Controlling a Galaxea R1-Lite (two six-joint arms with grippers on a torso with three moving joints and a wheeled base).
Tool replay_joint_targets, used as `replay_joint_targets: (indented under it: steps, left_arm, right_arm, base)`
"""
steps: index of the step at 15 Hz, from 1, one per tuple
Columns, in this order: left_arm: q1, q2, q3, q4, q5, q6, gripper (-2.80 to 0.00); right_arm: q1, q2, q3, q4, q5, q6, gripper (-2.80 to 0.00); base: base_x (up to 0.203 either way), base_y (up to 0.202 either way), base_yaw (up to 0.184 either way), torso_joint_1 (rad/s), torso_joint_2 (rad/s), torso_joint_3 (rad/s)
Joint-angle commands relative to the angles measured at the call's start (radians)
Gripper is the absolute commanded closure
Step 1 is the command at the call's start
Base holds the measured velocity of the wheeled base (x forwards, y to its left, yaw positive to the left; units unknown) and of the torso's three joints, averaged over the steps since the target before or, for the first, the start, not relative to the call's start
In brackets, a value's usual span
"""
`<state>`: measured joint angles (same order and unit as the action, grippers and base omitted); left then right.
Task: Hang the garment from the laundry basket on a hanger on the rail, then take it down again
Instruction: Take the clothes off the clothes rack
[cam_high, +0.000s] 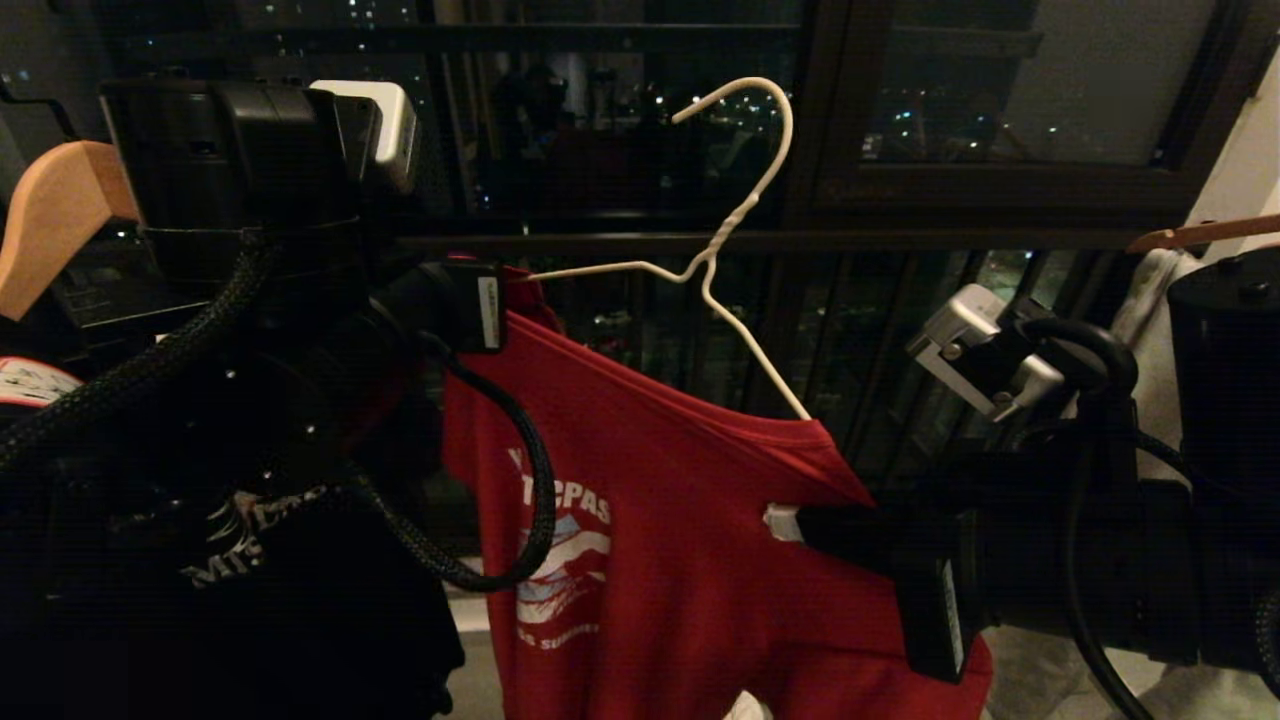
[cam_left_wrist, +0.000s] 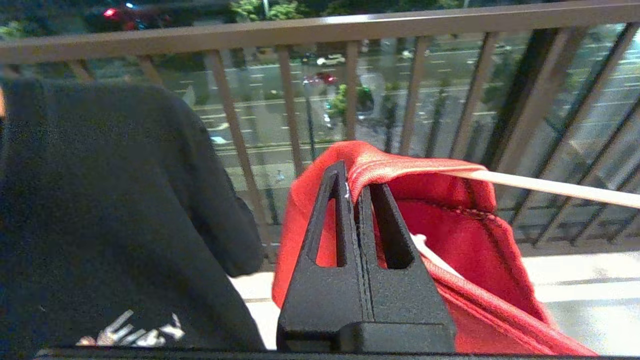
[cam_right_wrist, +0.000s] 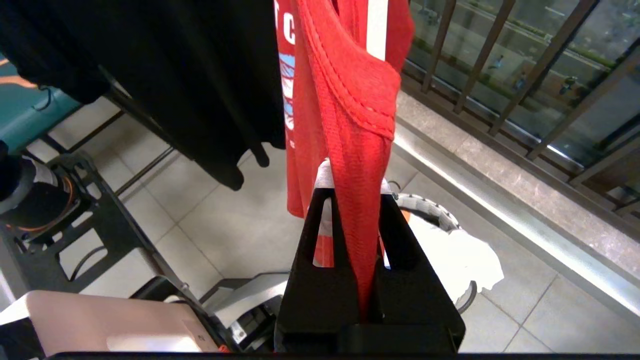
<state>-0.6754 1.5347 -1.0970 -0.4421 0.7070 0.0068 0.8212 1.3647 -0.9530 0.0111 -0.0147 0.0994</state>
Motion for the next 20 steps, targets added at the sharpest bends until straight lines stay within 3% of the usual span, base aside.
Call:
replay_joint_targets:
  steps: [1, 5, 8, 10, 13, 20]
  left_arm:
    - [0.021, 0.002, -0.004, -0.004, 0.008, 0.008, 0.00]
    - [0.060, 0.012, -0.021, 0.008, -0.003, 0.013, 0.00]
    - [0.154, 0.032, -0.065, 0.023, -0.006, 0.013, 0.00]
    - [0.178, 0.041, -0.075, 0.039, -0.006, 0.013, 0.00]
    - [0.172, 0.037, -0.071, 0.125, -0.009, 0.012, 0.00]
    - [0.104, 0.030, -0.034, 0.132, -0.008, 0.011, 0.00]
  right_arm:
    - [-0.002, -0.001, 0.000, 0.004, -0.001, 0.000, 0.00]
    - [-0.011, -0.005, -0.001, 0.003, -0.001, -0.001, 0.00]
    - [-0.011, -0.006, -0.001, 0.004, -0.001, -0.001, 0.00]
    - [-0.013, -0.006, -0.003, 0.003, -0.002, -0.001, 0.00]
    - [-0.016, -0.004, -0.001, -0.018, -0.005, -0.001, 0.00]
    - [-0.016, -0.004, 0.000, -0.026, -0.007, -0.001, 0.00]
  base:
    - [0.000, 0.000, 0.000, 0.000, 0.00, 0.000]
    - [0.000, 0.000, 0.000, 0.000, 0.00, 0.000]
    - [0.000, 0.000, 0.000, 0.000, 0.00, 0.000]
    - [0.000, 0.000, 0.000, 0.000, 0.00, 0.000]
    - [0.000, 0.000, 0.000, 0.000, 0.00, 0.000]
    - [0.000, 0.000, 0.000, 0.000, 0.00, 0.000]
